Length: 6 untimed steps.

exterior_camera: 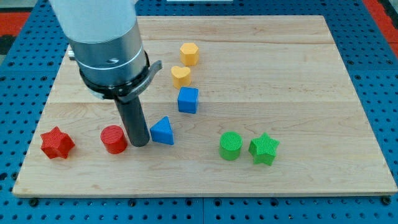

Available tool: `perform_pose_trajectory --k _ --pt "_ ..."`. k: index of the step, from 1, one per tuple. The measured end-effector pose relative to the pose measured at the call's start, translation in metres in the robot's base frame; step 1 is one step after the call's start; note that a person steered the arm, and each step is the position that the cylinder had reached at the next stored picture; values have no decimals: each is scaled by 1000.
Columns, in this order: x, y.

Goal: Push the blue triangle closer to the blue cube

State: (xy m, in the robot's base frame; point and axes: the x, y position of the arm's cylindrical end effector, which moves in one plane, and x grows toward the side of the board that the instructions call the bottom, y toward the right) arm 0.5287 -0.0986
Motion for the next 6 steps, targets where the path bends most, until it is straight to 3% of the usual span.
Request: perform_pose_trajectory --k 3,4,5,6 --pt "7 50" --pt "49 65" --pt "62 113" --pt "43 142"
